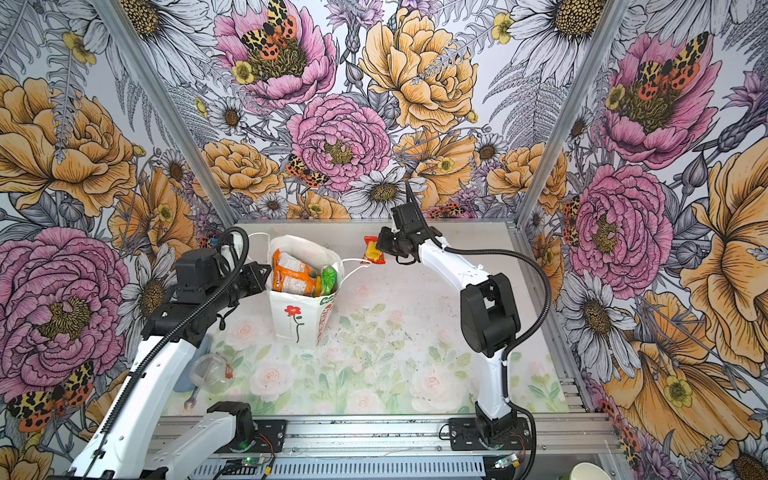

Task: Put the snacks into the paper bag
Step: 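Lift the red snack pack with the right gripper and carry it over the bag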

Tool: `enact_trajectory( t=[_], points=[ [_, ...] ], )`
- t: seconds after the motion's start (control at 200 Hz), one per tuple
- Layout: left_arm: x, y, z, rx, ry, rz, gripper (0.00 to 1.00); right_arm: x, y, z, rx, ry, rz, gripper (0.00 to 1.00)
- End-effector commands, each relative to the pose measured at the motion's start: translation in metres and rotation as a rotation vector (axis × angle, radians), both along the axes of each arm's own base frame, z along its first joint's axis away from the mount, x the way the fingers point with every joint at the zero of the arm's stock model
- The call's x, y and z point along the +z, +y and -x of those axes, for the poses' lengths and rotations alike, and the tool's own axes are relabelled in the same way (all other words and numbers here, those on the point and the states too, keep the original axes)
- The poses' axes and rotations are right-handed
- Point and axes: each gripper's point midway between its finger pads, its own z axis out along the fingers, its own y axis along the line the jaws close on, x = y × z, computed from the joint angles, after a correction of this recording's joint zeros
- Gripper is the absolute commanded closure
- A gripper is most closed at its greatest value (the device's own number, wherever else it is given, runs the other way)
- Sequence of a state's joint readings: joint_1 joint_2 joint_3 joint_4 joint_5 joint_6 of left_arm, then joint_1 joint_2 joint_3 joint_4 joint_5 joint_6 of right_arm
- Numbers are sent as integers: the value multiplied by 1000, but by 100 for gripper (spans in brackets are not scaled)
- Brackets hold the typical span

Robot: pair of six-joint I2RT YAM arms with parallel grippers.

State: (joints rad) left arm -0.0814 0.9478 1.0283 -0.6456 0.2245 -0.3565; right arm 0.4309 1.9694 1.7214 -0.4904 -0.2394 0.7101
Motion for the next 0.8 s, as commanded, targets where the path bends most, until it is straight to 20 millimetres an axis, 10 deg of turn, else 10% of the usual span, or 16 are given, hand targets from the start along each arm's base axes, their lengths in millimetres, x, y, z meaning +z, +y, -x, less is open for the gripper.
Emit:
enact_trajectory(
  t=[0.0, 0.791],
  points=[
    [21, -7, 1, -34, -78, 9, 91, 31, -10, 10, 3, -72, 26, 97],
    [19, -5, -1, -26, -69, 14, 91, 198, 16, 78, 50, -402, 77, 97]
  ],
)
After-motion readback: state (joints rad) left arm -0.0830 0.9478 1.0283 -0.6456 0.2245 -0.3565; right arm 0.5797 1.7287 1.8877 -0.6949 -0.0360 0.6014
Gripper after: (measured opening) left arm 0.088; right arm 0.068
